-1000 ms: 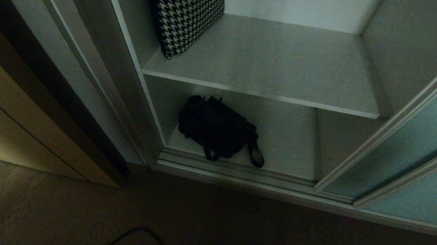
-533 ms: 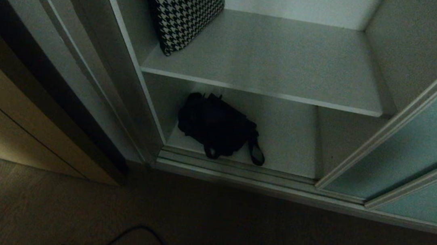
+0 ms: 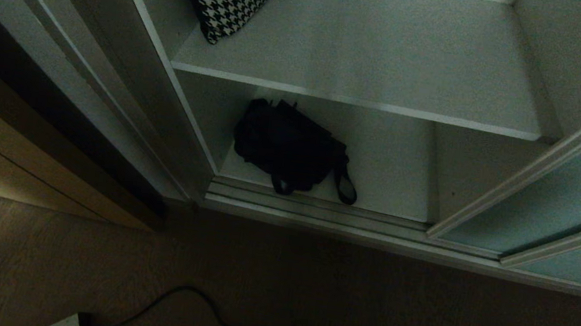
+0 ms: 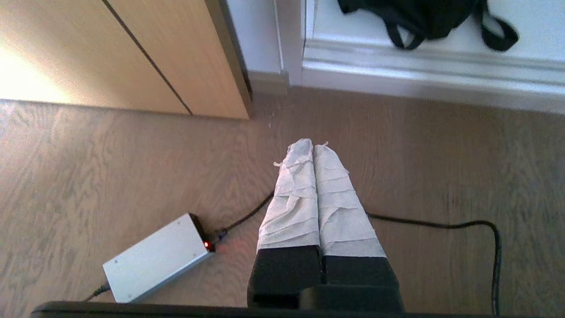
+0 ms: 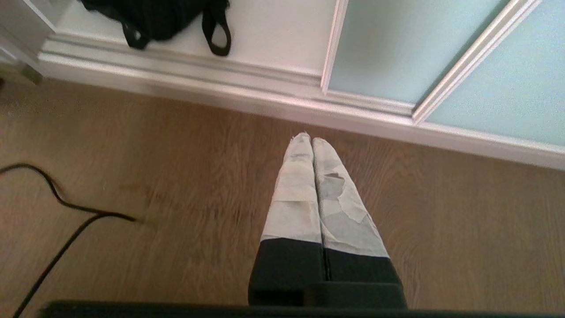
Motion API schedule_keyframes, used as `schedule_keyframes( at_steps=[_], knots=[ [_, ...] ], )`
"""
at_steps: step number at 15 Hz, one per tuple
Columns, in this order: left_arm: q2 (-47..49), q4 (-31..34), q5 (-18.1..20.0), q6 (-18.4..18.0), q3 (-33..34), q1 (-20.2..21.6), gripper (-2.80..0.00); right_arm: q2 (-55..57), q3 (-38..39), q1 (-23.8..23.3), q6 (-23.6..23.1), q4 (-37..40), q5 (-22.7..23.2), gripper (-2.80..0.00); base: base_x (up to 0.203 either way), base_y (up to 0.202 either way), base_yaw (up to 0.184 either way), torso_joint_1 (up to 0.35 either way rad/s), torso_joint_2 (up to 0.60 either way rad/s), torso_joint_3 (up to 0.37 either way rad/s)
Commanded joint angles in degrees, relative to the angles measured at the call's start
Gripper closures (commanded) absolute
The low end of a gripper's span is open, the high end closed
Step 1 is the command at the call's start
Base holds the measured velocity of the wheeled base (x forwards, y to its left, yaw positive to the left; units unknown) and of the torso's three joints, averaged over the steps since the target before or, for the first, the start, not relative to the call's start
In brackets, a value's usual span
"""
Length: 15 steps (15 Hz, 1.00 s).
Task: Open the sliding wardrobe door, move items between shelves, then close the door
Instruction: Open the door
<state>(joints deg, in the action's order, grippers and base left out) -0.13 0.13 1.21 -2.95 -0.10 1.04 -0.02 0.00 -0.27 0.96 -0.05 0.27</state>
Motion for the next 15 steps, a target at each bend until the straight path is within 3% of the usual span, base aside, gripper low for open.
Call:
schedule_keyframes(
  at_steps=[1, 15],
  knots=[
    [0.2, 0.1, 0.0, -0.1, 0.0, 0.0, 0.00, -0.1, 0.0, 0.0, 0.0, 0.0, 0.1, 0.00, 0.000, 0.000, 0.000, 0.003, 0.01, -0.192],
    [0.2, 0.7, 0.1, -0.3, -0.3, -0.1, 0.00, 0.0, 0.0, 0.0, 0.0, 0.0, 0.1, 0.00, 0.000, 0.000, 0.000, 0.002, 0.00, -0.195]
  ],
)
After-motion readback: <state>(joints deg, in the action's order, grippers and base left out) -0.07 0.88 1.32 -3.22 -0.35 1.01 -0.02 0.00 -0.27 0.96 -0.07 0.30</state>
